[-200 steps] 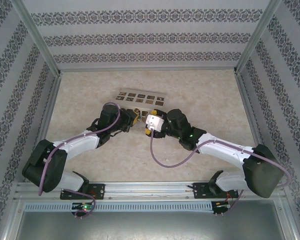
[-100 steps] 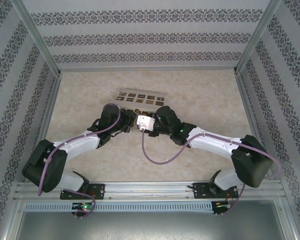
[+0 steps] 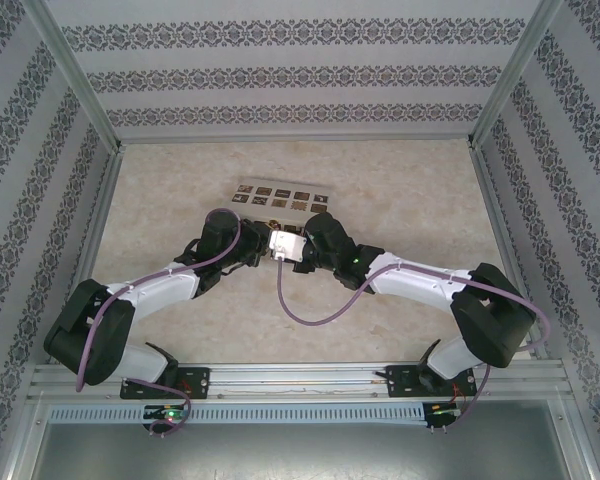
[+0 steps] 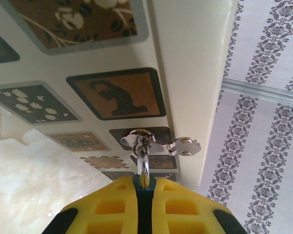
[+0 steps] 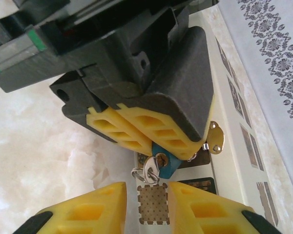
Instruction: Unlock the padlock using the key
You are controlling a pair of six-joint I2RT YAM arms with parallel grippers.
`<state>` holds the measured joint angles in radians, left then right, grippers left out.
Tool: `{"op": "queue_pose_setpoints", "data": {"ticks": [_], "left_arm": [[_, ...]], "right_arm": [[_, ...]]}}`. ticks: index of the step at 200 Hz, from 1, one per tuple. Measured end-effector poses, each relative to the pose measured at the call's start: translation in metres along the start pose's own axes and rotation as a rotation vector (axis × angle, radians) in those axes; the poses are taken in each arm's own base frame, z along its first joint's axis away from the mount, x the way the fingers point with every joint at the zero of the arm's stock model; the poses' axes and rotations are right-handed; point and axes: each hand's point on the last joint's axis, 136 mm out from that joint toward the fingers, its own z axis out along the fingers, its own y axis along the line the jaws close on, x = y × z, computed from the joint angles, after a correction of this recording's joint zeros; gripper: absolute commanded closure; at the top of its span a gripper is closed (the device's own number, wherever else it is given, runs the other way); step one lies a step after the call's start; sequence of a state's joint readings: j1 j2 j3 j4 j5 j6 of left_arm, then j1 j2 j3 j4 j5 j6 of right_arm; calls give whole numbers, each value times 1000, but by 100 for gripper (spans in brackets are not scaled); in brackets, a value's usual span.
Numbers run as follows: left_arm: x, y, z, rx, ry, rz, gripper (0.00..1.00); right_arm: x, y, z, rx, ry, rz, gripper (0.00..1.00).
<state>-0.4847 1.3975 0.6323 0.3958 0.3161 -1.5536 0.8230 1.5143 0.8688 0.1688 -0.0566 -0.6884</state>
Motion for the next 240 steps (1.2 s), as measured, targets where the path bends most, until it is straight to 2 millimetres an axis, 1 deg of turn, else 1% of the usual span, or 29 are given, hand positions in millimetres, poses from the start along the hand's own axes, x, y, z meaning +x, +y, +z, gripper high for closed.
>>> {"op": "queue_pose_setpoints", "data": {"ticks": [49,106,158,211,240], "left_arm": [[0,0,0,0,0,0,100],[0,0,0,0,1,-3,100],[0,0,0,7,-3,-17,100],[-4,0,0,12,-22,-25,100],[-5,-2,0,23,-29,-25,100]], "right_arm": [[4,-1,5,8,17,0,73],[-4,1,14,6,7,-10,77],[-5,-3,17,26,4,-9,83],[-5,-7,18,46,8,21,100],[-6,-8,18,54,3,47,100]]}}
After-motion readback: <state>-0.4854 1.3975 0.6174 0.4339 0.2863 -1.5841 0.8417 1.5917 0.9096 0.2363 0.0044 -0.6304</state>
